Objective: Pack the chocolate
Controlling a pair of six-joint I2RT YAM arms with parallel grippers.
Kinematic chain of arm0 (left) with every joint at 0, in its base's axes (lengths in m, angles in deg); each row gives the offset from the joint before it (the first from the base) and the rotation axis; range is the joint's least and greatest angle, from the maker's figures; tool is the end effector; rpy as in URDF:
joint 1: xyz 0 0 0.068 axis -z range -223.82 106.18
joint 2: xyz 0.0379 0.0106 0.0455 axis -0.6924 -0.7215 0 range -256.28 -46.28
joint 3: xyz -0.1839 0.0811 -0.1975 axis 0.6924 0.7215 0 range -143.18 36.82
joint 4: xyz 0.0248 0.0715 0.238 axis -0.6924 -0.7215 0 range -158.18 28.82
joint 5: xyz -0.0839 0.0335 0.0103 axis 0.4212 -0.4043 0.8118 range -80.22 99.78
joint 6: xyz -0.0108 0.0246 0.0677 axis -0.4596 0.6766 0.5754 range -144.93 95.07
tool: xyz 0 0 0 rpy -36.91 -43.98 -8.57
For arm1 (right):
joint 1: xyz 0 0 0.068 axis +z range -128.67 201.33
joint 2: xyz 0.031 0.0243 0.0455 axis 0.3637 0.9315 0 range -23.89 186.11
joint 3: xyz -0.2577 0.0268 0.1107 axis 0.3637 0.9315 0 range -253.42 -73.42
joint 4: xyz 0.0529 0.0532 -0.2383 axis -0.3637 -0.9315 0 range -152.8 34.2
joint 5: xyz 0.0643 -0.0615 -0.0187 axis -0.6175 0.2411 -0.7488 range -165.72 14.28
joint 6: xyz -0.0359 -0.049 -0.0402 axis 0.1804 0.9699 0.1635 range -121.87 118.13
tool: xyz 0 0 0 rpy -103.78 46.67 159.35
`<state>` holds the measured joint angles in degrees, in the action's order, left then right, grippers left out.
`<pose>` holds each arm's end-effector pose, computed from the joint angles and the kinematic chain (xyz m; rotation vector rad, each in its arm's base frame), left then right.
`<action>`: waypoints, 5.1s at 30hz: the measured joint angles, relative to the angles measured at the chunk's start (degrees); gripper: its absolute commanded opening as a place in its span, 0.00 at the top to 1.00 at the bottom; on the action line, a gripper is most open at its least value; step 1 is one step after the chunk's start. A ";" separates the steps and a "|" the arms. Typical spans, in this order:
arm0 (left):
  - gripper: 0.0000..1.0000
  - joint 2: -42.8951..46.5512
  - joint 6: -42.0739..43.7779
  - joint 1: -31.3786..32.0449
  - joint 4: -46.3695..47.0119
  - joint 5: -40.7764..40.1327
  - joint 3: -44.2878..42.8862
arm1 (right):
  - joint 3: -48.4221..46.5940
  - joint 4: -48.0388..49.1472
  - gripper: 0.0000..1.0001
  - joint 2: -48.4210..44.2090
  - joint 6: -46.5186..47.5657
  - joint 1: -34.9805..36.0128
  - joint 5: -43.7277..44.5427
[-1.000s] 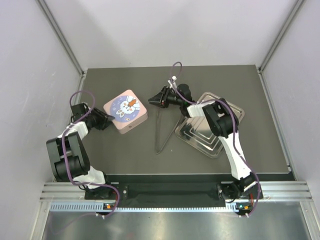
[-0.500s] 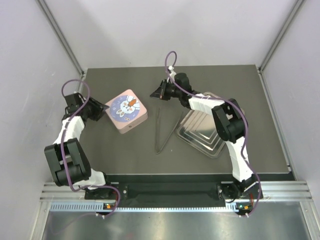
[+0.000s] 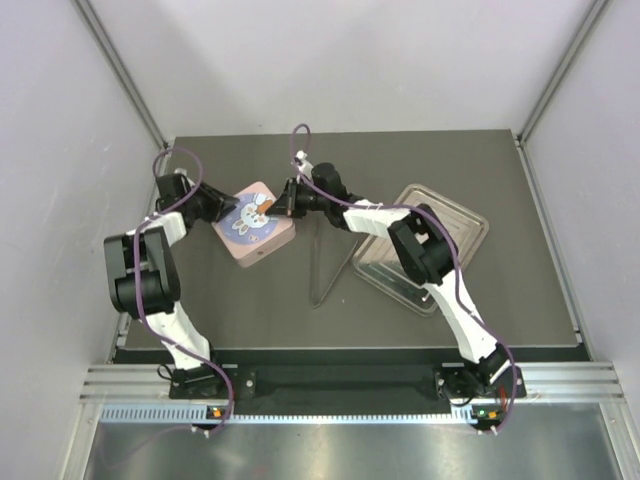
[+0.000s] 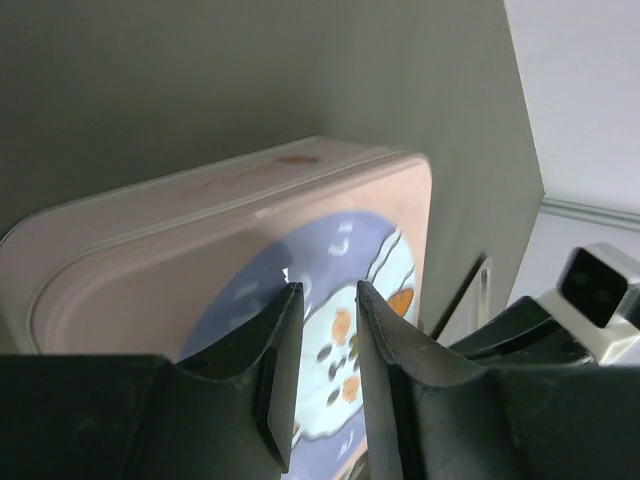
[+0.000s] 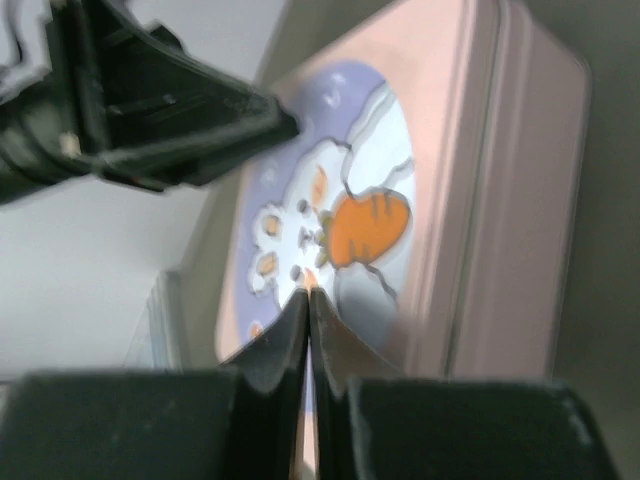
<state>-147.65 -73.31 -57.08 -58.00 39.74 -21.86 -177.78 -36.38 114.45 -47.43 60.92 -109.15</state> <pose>0.3797 0.0583 0.1874 -0.9269 2.1183 -0.9115 0.4188 0.3898 0.1836 -0.3658 2.0557 1.5140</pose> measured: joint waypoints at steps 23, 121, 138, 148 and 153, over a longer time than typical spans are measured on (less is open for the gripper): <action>0.65 -1.84 3.02 1.68 -2.78 -0.70 -5.27 | 12.59 7.93 1.00 -3.76 -1.49 0.13 4.85; 0.97 -2.97 15.41 7.89 -28.94 -26.18 -19.41 | -11.19 0.79 1.00 10.95 -8.74 -1.70 1.70; 1.00 19.08 14.64 8.11 -28.46 -20.00 4.02 | 5.86 12.81 1.00 3.39 -12.52 3.74 3.39; 1.00 19.17 14.75 8.02 -29.92 -25.29 5.38 | 6.12 7.17 1.00 1.36 -8.61 3.74 3.61; 0.94 21.20 16.44 8.02 -32.35 -25.86 1.38 | 6.19 2.12 1.00 -0.68 -5.55 3.72 4.85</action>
<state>-126.44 -56.87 -49.06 -90.35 13.88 -20.48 -171.59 -34.26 113.77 -52.98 64.64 -104.30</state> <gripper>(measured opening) 0.038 0.000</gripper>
